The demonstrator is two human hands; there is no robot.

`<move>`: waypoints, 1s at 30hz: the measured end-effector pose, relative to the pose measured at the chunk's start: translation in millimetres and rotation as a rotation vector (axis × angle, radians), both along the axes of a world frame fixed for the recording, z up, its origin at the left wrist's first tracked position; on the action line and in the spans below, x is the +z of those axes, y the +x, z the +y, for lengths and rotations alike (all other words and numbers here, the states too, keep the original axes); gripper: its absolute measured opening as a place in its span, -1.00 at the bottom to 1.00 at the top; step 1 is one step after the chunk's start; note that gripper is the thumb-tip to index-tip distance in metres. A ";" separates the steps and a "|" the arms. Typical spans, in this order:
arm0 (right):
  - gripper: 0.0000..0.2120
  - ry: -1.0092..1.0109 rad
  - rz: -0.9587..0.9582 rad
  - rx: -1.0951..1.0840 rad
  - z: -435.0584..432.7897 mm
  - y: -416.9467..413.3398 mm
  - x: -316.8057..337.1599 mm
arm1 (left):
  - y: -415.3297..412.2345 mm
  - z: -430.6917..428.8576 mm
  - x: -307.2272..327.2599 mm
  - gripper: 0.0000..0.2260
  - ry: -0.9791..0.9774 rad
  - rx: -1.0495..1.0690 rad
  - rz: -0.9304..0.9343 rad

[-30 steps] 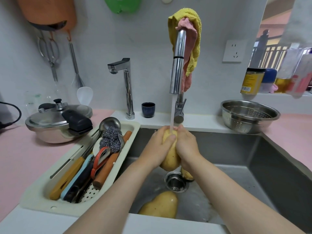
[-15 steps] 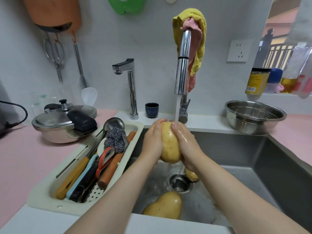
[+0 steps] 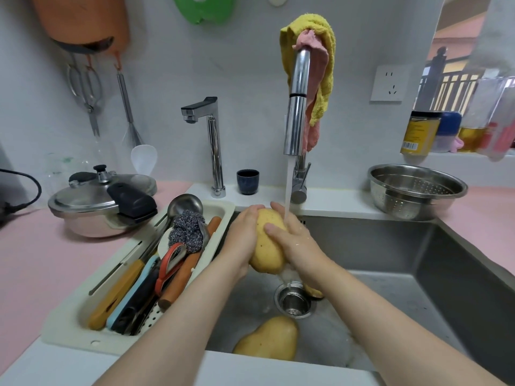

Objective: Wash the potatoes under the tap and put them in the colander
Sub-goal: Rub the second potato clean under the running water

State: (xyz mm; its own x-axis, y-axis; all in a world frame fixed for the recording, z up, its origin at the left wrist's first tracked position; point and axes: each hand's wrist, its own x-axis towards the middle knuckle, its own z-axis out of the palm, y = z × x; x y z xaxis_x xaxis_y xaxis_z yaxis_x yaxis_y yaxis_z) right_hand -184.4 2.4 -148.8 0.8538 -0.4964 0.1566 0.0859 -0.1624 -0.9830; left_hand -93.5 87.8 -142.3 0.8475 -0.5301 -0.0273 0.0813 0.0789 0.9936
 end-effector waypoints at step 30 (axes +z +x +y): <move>-0.61 -0.518 -0.047 -0.265 -6.9 -1.3 5.9 | -25.5 -4.4 16.0 -0.70 -0.004 0.011 0.119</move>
State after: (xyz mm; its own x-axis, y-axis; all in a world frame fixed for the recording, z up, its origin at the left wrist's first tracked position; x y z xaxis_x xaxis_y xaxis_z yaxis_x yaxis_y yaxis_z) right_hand -185.6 -4.5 -142.9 0.6973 -0.5405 0.4708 0.0183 -0.6432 -0.7655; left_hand -119.0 83.4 -126.3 0.8442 -0.5209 -0.1263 0.1981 0.0841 0.9766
